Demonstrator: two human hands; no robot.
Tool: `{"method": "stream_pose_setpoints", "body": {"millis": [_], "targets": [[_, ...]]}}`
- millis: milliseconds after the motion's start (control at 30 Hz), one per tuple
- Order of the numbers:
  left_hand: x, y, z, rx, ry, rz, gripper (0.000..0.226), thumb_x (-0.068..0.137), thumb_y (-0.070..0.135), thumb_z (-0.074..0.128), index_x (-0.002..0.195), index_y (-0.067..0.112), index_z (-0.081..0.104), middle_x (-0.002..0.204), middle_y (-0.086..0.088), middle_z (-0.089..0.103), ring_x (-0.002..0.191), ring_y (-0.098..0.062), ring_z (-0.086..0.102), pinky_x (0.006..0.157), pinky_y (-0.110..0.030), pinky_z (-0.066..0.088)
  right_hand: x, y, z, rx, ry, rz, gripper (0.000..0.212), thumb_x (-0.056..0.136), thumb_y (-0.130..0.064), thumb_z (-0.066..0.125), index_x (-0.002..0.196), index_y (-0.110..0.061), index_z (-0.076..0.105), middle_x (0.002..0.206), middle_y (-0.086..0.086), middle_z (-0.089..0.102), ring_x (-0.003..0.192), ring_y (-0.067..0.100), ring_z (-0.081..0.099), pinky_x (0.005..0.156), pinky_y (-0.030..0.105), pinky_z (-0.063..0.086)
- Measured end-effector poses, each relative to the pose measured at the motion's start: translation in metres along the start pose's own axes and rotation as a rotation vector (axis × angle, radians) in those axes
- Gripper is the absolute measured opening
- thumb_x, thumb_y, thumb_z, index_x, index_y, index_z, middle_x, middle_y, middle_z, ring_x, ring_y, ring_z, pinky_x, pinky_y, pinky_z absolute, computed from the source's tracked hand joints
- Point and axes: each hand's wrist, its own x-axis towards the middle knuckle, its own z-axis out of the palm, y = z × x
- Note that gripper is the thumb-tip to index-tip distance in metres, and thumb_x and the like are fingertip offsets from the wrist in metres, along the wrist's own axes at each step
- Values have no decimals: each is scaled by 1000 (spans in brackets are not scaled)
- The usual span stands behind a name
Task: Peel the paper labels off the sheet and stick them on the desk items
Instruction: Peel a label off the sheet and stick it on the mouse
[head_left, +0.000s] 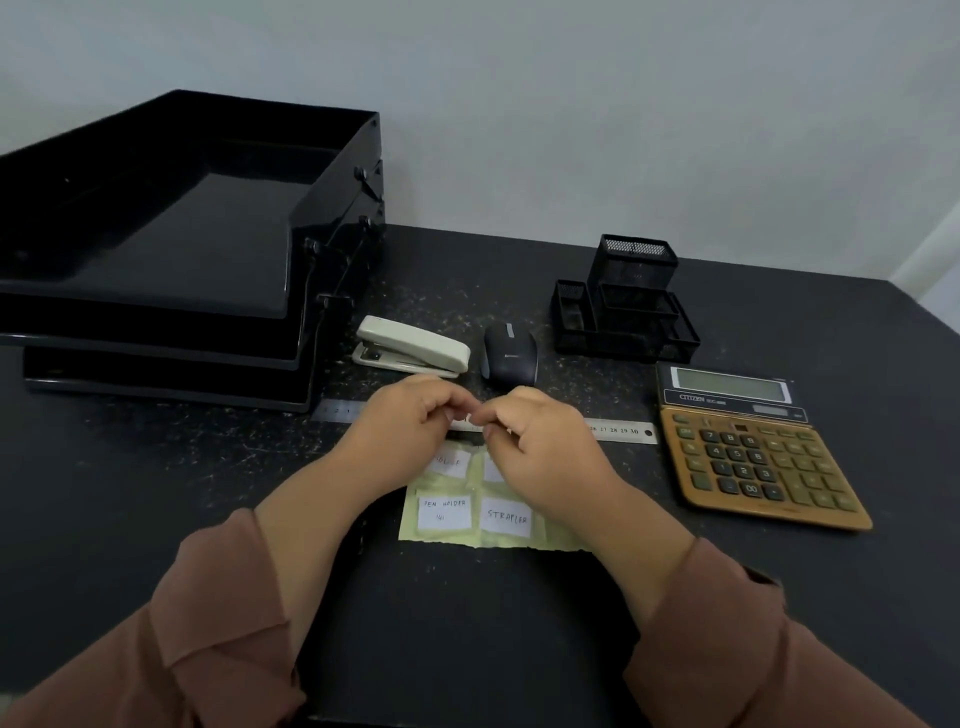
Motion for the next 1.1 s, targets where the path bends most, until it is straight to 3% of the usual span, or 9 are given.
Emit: {"method": "stream_pose_setpoints", "body": {"millis": [167, 300, 400, 567, 733, 933, 1100], "targets": [[-1, 1, -5, -27, 8, -29, 28, 88, 8, 55, 92, 32, 68, 97, 13, 63, 90, 5, 56, 72, -2, 39, -1, -2, 5, -26, -59, 18, 28, 86, -10, 51, 110, -15, 65, 102, 5, 60, 90, 20, 58, 79, 32, 47], [-6, 1, -9, -15, -110, -5, 27, 87, 11, 58, 94, 34, 68, 91, 11, 59, 78, -3, 54, 67, -10, 43, -2, 1, 3, -31, -63, 54, 34, 82, -6, 51, 113, -14, 63, 100, 5, 57, 90, 20, 56, 80, 35, 48], [-7, 0, -8, 26, -135, 12, 28, 86, 11, 59, 103, 31, 69, 89, 12, 55, 76, 1, 51, 65, -7, 38, -3, 3, 2, -41, -60, 78, 37, 81, -5, 48, 113, -17, 62, 99, 2, 54, 89, 19, 56, 80, 38, 49], [-5, 1, -7, 69, -126, 12, 29, 88, 8, 55, 104, 28, 68, 93, 13, 56, 86, 0, 51, 73, -16, 38, -2, 5, 0, -99, -78, 90, 37, 80, -8, 48, 114, -17, 61, 102, 2, 53, 91, 19, 55, 80, 37, 49], [-5, 3, -5, 96, -146, 6, 34, 89, 4, 49, 105, 26, 70, 97, 13, 55, 97, -5, 51, 84, -21, 43, -2, 6, -2, -124, -97, 58, 37, 79, -17, 52, 114, -21, 61, 92, -6, 44, 80, 11, 46, 67, 25, 40], [-7, 5, -2, 147, -186, 33, 27, 88, 10, 57, 99, 30, 71, 95, 13, 51, 97, -4, 42, 79, -11, 33, -3, 8, 0, -177, -211, 63, 29, 80, -25, 57, 108, -20, 62, 89, -6, 43, 80, 13, 47, 67, 27, 39], [-10, 8, 2, 255, -150, 70, 22, 88, 14, 55, 99, 27, 68, 94, 17, 48, 100, -7, 39, 91, -25, 33, -1, 9, -1, -181, -229, 65, 29, 80, -26, 58, 109, -20, 61, 91, -6, 43, 81, 13, 46, 69, 27, 39]]}}
